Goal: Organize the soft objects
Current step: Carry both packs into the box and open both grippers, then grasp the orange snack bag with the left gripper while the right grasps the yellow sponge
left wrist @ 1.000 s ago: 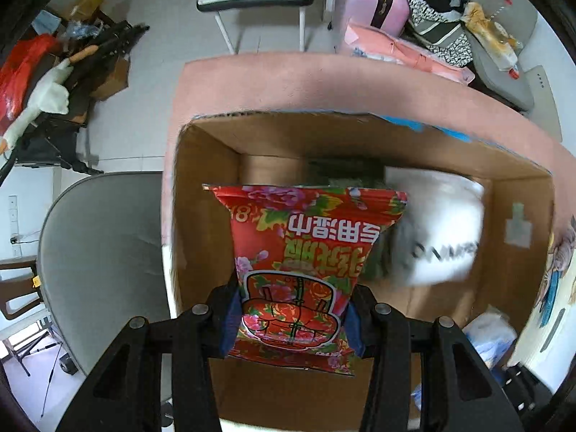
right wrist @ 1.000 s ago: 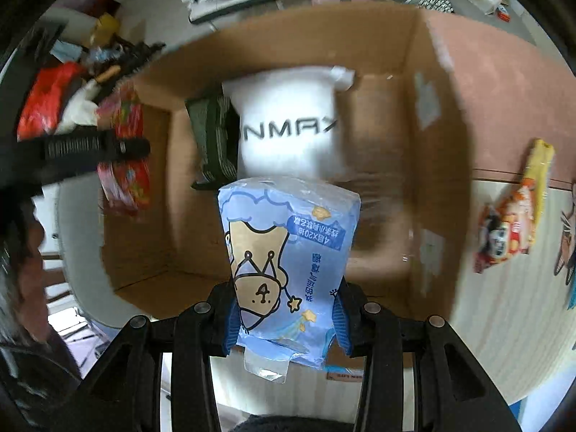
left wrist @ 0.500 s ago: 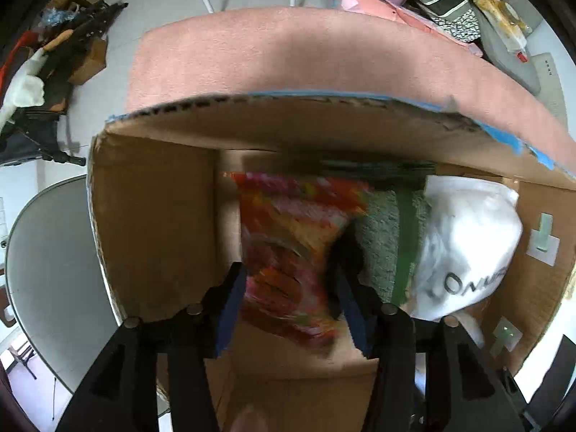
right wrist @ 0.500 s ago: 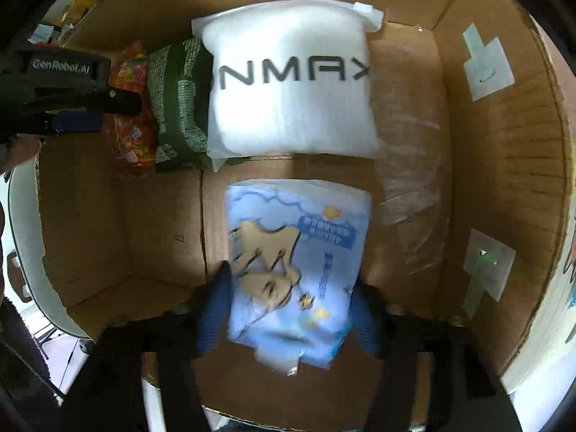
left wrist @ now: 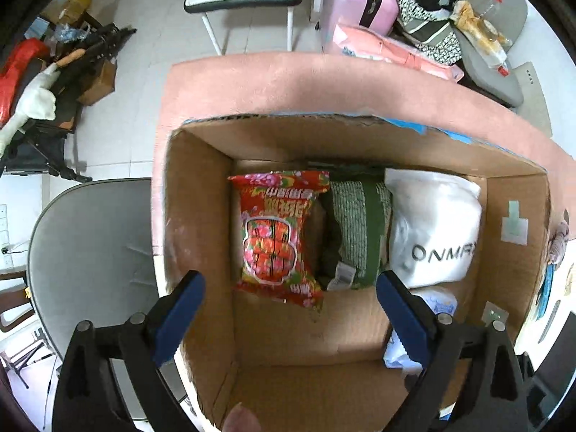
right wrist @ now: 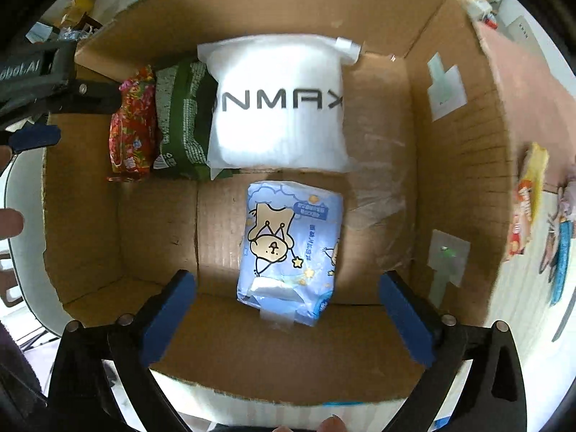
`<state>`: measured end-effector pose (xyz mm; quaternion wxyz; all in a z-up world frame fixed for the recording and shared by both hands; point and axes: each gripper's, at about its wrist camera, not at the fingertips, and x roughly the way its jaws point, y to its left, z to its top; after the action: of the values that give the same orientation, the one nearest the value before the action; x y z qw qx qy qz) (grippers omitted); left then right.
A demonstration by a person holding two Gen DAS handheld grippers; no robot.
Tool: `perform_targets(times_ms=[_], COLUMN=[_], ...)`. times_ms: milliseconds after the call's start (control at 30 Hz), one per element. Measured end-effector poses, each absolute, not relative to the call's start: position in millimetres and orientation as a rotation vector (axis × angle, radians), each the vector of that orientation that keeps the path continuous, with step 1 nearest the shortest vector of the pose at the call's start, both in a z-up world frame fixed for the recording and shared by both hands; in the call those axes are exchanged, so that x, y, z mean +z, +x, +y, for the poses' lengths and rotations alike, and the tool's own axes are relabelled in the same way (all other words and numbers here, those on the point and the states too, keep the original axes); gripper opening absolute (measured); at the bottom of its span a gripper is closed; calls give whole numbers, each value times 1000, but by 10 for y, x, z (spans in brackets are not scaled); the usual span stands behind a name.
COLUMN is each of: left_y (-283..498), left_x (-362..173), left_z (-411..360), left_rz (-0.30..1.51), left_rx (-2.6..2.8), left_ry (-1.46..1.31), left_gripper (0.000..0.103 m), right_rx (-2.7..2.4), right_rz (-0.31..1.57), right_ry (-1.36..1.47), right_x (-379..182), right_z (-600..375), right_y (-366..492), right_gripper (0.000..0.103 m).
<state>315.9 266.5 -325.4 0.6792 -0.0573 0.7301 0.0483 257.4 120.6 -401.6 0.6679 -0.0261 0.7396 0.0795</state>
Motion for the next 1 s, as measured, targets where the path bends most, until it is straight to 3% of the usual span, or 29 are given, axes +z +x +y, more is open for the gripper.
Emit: perform_targets(times_ms=[633,833,1000], left_y=[2286,2421,2657], left_x=[-2266,-1966,-2123], left_z=[2172,1304,460], left_rz=[1400,1297,1202], left_rx=[75,21,11], left_ry=[-133,146,427], left_gripper=[98,98,98], right_rx=[238,155,-24], right_rz=[1429,1404,1450], right_ry=[48,268,412], right_x=[-2703,-2437,-2844], right_z=[467,-532,-1631], right_y=[2244,2276,2644], right_gripper=[103,103,103])
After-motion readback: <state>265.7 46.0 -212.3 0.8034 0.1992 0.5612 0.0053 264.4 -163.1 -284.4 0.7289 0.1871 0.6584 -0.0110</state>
